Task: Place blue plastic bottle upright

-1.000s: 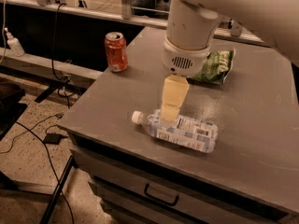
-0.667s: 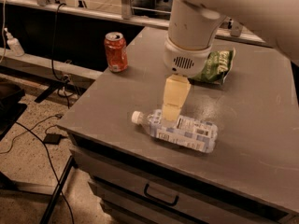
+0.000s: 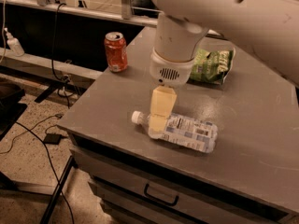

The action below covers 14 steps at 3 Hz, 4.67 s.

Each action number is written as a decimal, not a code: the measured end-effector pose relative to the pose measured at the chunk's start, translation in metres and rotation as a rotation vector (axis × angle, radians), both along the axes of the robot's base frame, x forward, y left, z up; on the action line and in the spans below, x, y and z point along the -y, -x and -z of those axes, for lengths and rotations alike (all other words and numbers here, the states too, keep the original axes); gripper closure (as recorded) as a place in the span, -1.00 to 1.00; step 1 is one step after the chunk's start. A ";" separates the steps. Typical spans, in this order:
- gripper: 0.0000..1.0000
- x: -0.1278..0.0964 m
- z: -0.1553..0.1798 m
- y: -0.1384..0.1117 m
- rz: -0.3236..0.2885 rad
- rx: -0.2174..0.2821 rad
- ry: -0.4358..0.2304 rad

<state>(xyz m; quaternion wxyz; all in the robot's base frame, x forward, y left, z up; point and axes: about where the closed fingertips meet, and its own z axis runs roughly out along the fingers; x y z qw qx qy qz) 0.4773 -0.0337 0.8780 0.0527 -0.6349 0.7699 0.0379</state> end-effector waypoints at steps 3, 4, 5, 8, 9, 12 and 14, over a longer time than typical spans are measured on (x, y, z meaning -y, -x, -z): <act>-0.97 -0.012 0.039 0.019 0.002 0.036 0.056; -0.56 -0.009 0.044 0.019 0.017 0.044 0.090; -0.10 -0.008 0.045 0.019 0.021 0.047 0.097; 1.00 0.013 -0.033 0.014 0.028 0.065 0.000; 1.00 0.012 -0.057 0.010 0.033 0.100 -0.035; 1.00 0.010 -0.058 0.011 0.008 0.119 -0.431; 1.00 0.004 -0.064 0.013 0.000 0.112 -0.545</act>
Offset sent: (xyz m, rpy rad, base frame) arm -0.0231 0.0144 -0.0419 -0.0227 -0.0370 0.0100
